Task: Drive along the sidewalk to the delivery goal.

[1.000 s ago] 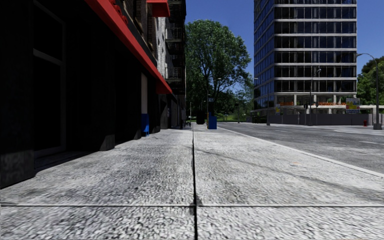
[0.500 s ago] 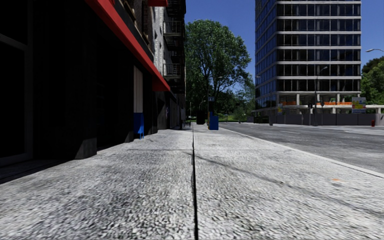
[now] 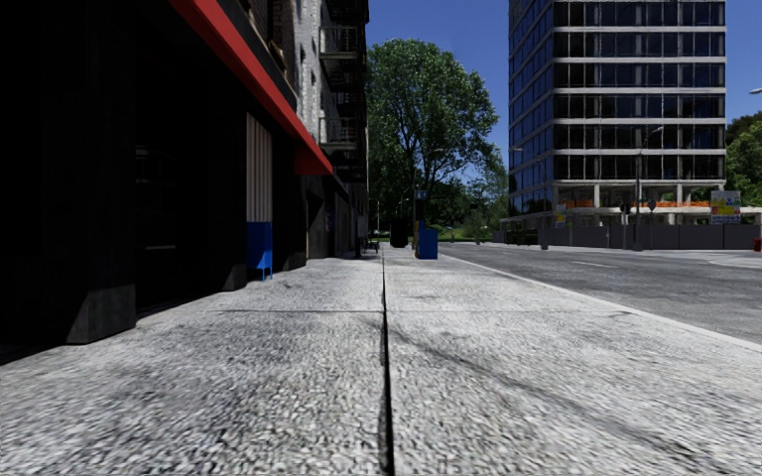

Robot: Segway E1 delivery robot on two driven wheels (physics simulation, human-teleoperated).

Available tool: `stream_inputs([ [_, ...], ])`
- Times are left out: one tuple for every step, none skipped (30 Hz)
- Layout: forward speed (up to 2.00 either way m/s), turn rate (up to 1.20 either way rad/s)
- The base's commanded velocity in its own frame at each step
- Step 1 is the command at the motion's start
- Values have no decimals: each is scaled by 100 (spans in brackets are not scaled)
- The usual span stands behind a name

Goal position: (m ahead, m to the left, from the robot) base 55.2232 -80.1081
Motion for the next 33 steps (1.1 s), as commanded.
stream_inputs([
  [200,0],
  [200,0],
  [200,0],
  [200,0],
  [200,0],
  [200,0],
  [200,0],
  [200,0],
  [200,0],
  [200,0],
  [200,0],
  [200,0],
  [200,0],
  [200,0],
  [200,0],
  [200,0],
  [200,0],
  [200,0],
  [200,0],
  [200,0],
  [200,0],
  [200,0],
  [200,0],
  [200,0],
  [200,0],
  [200,0],
  [200,0],
  [200,0],
  [200,0],
  [200,0],
  [200,0],
  [200,0],
  [200,0],
])
